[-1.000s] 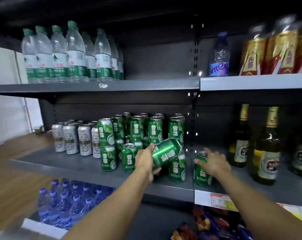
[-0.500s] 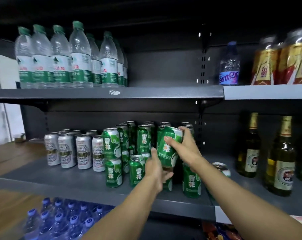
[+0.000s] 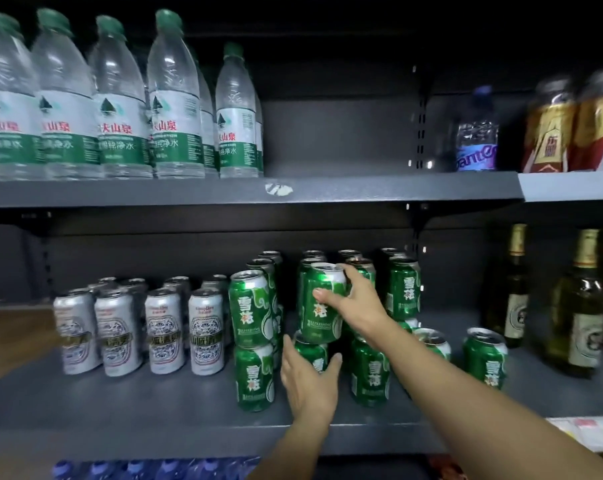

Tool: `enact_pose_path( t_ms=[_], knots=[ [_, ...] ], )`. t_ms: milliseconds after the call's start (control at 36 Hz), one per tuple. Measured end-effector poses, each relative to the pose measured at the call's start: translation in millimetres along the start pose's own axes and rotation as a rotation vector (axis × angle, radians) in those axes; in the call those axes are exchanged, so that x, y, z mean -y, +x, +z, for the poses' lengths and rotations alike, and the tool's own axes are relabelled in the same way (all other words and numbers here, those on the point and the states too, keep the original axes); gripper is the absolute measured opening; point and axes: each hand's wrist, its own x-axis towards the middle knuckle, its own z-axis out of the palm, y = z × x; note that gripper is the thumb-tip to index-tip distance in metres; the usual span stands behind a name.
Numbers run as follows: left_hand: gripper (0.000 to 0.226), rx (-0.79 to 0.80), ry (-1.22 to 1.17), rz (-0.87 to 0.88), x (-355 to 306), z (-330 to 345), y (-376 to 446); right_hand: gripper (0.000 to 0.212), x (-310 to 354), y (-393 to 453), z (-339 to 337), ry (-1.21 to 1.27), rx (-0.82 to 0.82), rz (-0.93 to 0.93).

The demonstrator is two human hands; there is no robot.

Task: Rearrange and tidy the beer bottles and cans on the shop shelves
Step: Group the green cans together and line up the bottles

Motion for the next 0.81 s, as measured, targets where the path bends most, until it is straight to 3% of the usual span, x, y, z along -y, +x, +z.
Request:
enact_pose_path(
  t_ms=[167,361,500,806],
  knots=[
    [0.087,0.007,0.006,-0.027,2,-4,21,0.065,-7,0,13,-0.007,0.036,0.037],
    [0.062,-0.03,0.023,0.009,8,-7,25,0.065,-12,5,19,0.024,0.049,0.043],
    [0.058,-0.042,-0.016,0.005,9,-3,24,0.068,-18,14,25,0.056,0.051,0.066],
    [0.059,-0.058,0.179,0.027,5,-8,14,0.065,-16,18,19,0.056,0.108,0.041]
  ],
)
